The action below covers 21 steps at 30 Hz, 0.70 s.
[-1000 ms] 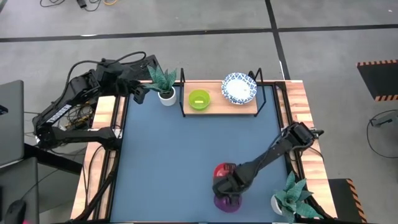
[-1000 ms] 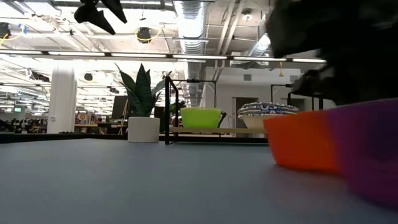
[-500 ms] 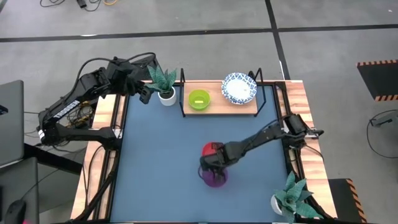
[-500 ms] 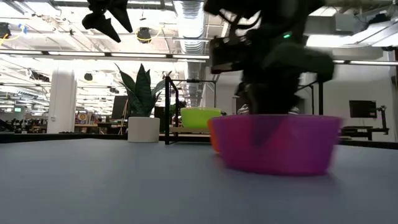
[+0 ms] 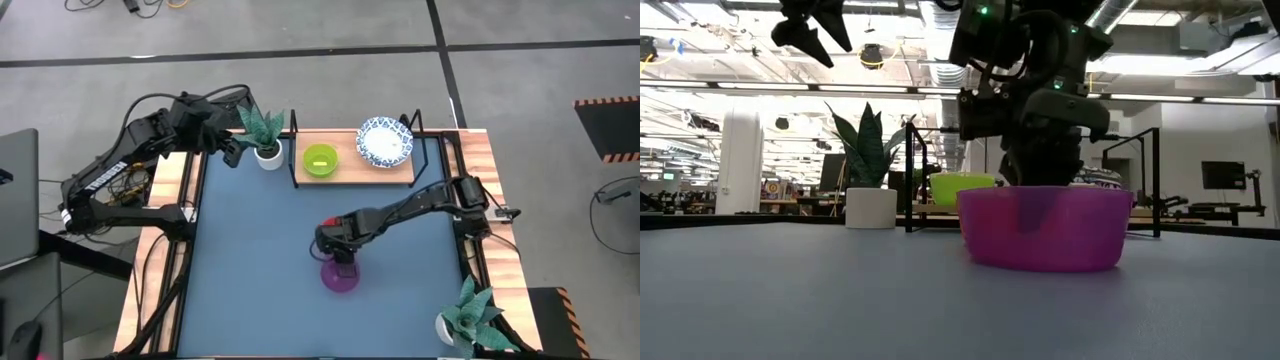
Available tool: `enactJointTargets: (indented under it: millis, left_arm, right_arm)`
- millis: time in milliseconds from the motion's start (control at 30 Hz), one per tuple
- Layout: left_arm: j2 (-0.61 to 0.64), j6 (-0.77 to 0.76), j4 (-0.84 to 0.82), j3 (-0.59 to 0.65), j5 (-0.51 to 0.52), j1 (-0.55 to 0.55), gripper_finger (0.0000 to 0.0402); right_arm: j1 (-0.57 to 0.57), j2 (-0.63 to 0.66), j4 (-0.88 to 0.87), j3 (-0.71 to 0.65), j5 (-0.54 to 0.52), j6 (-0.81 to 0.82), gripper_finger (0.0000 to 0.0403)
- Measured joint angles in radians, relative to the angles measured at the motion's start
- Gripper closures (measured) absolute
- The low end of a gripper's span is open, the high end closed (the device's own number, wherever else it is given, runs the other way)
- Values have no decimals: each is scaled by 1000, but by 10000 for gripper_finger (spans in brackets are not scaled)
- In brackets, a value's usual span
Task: Place and stack bowls onto a shelf
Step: Move the bowls to the center of the table, then stack the orange transparent bowl on top of the yellow transparent bowl on the shelf
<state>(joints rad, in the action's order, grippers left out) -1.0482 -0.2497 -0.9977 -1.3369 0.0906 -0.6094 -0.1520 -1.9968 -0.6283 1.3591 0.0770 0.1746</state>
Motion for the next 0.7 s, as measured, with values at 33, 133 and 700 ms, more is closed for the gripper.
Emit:
enactJointTargets:
  millis: [33,133,700]
  left_arm:
    - [2,0,1,0,0,0,101]
    - [5,-2,-5,0,0,0,101]
    - [10,-24,-6,0,-2,0,101]
  right_arm:
    - [6,0,-6,7,1,-1,245]
    - [19,0,-23,38,1,-23,221]
    - [135,158,-194,152,-177,-161,216]
